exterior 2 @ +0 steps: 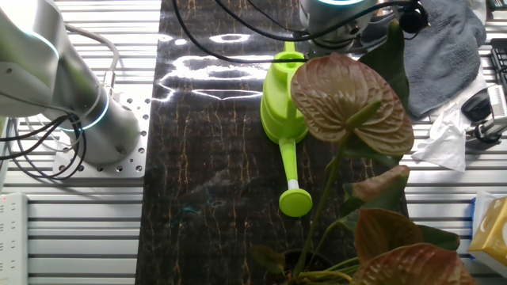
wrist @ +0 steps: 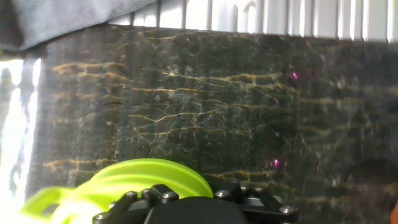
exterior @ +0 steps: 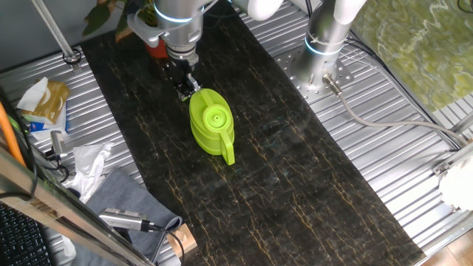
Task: Water the plant
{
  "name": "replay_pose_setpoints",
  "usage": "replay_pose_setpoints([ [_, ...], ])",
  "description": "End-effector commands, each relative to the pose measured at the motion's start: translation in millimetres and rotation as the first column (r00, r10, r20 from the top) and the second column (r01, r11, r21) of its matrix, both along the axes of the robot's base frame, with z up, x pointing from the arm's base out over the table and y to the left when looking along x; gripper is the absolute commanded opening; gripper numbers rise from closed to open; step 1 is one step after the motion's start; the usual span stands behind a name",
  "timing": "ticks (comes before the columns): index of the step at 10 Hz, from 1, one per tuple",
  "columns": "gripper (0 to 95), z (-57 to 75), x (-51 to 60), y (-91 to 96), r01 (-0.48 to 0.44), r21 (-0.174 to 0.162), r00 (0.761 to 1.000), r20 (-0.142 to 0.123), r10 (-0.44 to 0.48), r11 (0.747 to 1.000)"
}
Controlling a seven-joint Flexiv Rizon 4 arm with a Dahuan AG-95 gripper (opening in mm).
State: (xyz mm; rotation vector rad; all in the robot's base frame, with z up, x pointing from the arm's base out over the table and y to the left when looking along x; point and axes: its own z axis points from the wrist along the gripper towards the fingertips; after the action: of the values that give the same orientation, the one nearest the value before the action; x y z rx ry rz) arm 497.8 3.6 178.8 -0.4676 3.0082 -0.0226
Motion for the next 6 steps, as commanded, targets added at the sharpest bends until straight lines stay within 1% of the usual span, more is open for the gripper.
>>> replay_pose_setpoints([
  [1, 0.0, 0.3, -0.3, 0.3, 0.002, 0.0, 1.0, 0.002, -0.002, 1.0],
  [6, 0.0, 0.6, 0.0, 0.5, 0.013, 0.002, 1.0, 0.006, -0.013, 1.0],
])
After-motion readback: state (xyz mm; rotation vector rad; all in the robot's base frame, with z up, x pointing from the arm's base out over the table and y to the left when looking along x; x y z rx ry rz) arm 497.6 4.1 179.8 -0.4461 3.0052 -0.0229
